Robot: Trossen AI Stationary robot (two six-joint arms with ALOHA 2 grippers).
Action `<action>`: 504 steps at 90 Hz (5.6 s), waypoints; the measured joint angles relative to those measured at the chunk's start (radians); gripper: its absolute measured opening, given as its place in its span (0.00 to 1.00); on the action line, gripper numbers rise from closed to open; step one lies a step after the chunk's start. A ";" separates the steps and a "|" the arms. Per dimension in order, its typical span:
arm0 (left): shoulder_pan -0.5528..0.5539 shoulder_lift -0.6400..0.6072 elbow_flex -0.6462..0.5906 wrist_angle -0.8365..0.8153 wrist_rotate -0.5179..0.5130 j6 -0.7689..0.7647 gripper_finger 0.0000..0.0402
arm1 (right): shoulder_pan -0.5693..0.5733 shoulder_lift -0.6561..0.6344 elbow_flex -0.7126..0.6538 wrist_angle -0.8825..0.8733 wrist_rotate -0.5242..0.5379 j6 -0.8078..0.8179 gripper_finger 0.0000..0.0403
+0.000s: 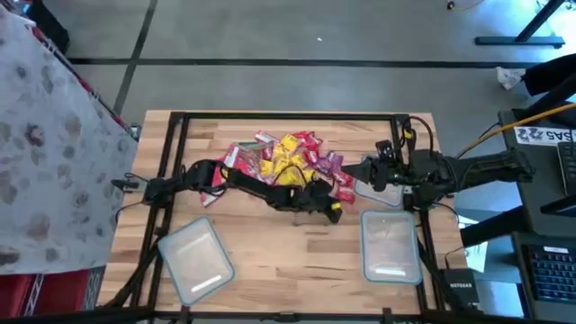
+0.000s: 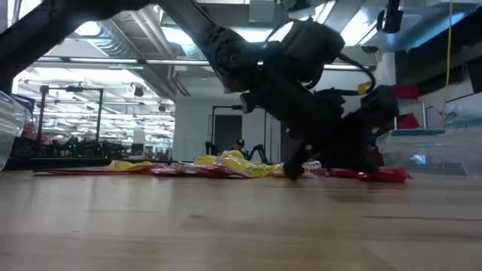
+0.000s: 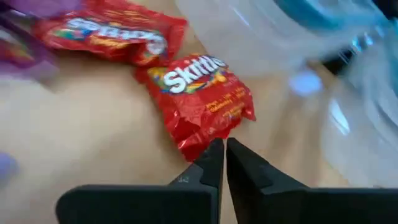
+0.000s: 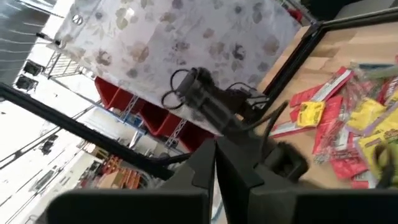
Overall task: Sort candy
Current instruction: Open the rectangular transparent bin
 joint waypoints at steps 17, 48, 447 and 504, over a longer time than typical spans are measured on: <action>0.072 -0.015 -0.003 -0.008 0.036 -0.063 0.00 | 0.000 0.000 0.000 0.002 -0.043 0.000 0.00; -0.082 -0.362 -0.001 -0.435 -0.059 0.323 0.00 | 0.000 0.000 0.000 -0.021 0.035 -0.066 0.00; -0.176 -0.857 -0.562 -0.578 0.112 -0.027 0.00 | 0.345 0.927 0.502 -0.493 -0.105 0.036 0.22; -0.177 -0.718 -0.555 -0.616 0.187 -0.053 0.00 | 0.372 1.184 0.245 0.195 0.296 0.116 0.43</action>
